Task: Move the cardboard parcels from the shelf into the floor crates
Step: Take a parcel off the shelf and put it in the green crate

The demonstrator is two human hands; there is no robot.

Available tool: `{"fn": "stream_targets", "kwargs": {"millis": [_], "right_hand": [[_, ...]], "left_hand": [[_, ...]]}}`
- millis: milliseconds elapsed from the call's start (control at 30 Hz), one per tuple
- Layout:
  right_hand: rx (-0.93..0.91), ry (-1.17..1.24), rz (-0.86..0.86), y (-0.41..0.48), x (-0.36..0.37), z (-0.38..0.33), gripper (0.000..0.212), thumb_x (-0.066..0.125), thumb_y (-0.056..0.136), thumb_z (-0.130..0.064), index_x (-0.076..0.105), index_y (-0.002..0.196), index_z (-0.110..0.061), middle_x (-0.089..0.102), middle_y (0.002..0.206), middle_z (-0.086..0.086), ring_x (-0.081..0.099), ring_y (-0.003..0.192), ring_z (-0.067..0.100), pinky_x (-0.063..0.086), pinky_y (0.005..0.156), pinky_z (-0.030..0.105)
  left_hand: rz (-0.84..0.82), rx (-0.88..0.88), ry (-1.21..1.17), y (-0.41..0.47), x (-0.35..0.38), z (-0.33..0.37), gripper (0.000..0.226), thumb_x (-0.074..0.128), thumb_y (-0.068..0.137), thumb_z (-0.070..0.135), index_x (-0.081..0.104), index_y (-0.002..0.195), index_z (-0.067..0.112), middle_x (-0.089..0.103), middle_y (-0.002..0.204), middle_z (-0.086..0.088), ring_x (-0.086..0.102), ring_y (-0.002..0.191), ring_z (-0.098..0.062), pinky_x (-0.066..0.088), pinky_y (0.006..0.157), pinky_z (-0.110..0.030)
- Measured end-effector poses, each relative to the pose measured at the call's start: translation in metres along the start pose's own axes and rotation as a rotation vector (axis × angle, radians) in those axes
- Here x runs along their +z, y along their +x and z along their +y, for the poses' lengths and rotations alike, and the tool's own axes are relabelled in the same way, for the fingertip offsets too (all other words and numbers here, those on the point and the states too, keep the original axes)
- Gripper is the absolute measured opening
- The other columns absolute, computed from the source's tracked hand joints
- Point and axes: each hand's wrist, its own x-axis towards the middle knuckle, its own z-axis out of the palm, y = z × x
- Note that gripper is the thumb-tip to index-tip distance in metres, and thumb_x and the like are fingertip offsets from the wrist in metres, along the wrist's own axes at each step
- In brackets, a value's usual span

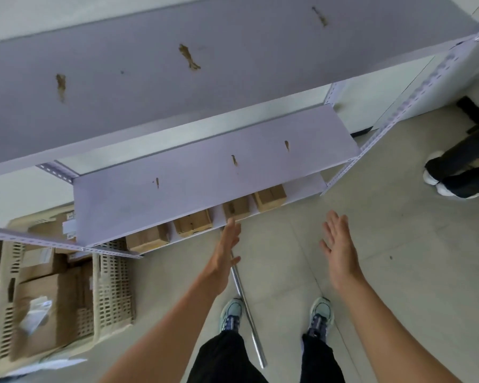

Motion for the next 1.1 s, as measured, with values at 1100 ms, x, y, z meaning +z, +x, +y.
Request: {"fn": "stream_targets", "kwargs": {"millis": [1100], "right_hand": [[0.091,-0.251,-0.394,0.551,0.002,0.236,0.069,0.024,0.11,-0.062,0.028,0.166,-0.022,0.028,0.174,-0.008,0.03,0.158,0.012,0.024,0.128,0.043]], "left_hand": [[0.338,0.003,-0.122,0.537,0.074,-0.17,0.073,0.038,0.108,0.068,0.037,0.167,0.024,0.039,0.172,0.002,0.038,0.157,-0.021,0.038,0.108,-0.044]]}}
